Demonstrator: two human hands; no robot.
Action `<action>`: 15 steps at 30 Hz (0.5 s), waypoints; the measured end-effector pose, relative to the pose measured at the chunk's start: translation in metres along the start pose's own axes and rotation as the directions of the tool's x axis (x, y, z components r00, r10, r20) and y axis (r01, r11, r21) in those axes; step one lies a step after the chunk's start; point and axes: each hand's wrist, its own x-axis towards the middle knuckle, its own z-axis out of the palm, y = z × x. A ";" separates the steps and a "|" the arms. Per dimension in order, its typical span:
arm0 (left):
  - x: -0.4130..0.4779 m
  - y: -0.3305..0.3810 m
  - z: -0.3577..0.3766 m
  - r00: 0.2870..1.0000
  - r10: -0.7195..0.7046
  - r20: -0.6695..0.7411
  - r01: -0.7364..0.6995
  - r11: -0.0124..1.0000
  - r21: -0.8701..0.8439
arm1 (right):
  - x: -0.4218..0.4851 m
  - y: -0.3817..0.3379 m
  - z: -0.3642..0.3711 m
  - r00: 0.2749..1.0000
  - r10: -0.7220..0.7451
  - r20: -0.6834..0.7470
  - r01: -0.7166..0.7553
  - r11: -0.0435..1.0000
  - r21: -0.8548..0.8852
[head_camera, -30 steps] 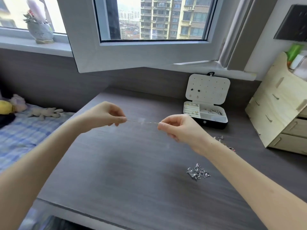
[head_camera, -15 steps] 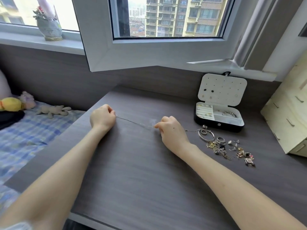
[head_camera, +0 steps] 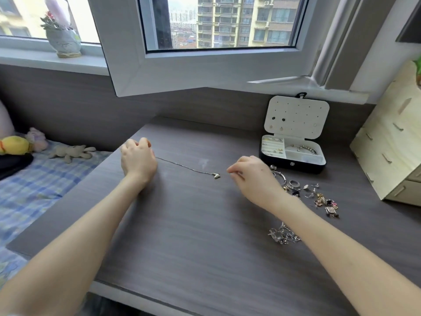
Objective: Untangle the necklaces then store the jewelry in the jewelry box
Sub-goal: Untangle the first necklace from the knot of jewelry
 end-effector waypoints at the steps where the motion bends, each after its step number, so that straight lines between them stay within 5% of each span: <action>1: -0.005 0.006 -0.003 0.999 0.042 -0.005 -0.042 0.999 -0.020 | -0.008 0.003 -0.013 1.000 0.021 0.000 -0.021 0.999 0.031; 6: -0.054 0.060 -0.022 0.937 0.340 0.082 -0.303 0.907 -0.293 | -0.062 0.026 -0.075 0.968 0.145 0.207 -0.160 0.986 0.057; 10: -0.115 0.110 -0.039 0.728 0.633 0.264 -0.429 0.721 -0.545 | -0.100 0.037 -0.088 0.920 0.214 0.328 -0.225 0.974 -0.004; 15: -0.165 0.141 -0.047 0.558 0.753 0.348 -0.471 0.633 -0.615 | -0.124 0.038 -0.084 0.940 0.208 0.272 -0.229 0.972 0.047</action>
